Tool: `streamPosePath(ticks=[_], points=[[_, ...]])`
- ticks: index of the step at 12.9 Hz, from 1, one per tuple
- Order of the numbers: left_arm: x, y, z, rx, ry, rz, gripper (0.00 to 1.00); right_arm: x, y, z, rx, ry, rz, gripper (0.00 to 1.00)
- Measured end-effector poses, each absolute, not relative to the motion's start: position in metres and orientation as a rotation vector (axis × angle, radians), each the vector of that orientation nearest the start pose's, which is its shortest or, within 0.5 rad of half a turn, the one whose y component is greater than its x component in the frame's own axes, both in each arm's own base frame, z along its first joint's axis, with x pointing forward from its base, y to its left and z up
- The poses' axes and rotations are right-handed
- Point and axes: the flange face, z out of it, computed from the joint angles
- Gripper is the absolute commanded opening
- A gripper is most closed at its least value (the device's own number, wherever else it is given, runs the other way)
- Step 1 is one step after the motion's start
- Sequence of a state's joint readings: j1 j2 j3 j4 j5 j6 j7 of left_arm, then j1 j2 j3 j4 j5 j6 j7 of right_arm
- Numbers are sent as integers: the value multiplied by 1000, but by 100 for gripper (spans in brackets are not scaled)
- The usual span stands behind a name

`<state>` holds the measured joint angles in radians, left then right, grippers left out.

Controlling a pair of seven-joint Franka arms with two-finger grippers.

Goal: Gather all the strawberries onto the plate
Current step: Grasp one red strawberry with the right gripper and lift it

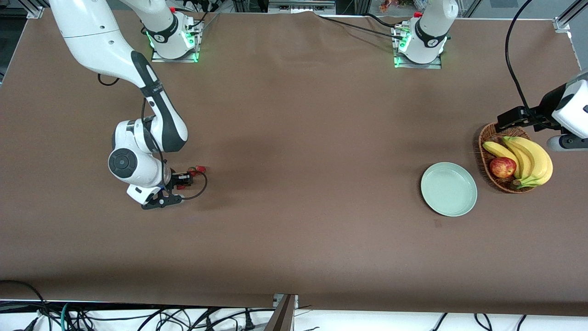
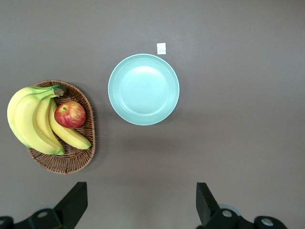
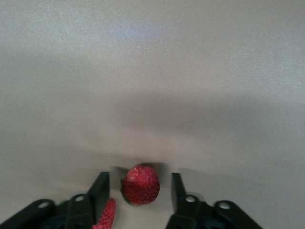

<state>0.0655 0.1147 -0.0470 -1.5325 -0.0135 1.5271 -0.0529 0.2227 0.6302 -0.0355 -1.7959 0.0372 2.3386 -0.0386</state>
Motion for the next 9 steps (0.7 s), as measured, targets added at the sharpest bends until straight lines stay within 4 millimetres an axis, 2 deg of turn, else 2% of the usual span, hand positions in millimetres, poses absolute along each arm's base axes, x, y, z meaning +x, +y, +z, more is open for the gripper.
streamPosePath(ticks=[1,2,6,7,9], points=[[582,11,574,-3151,-113,190,100,634,122,189,-3124,-320,137,17],[582,11,573,-3151,-113,191,100,634,122,190,-3124,-319,133,15],[582,11,573,-3151,-113,191,100,638,125,195,-3111,-299,118,13],[582,11,573,-3151,-113,192,100,644,128,204,-3103,-293,120,13],[582,11,573,-3151,-113,192,100,660,144,236,-3082,-274,159,13]])
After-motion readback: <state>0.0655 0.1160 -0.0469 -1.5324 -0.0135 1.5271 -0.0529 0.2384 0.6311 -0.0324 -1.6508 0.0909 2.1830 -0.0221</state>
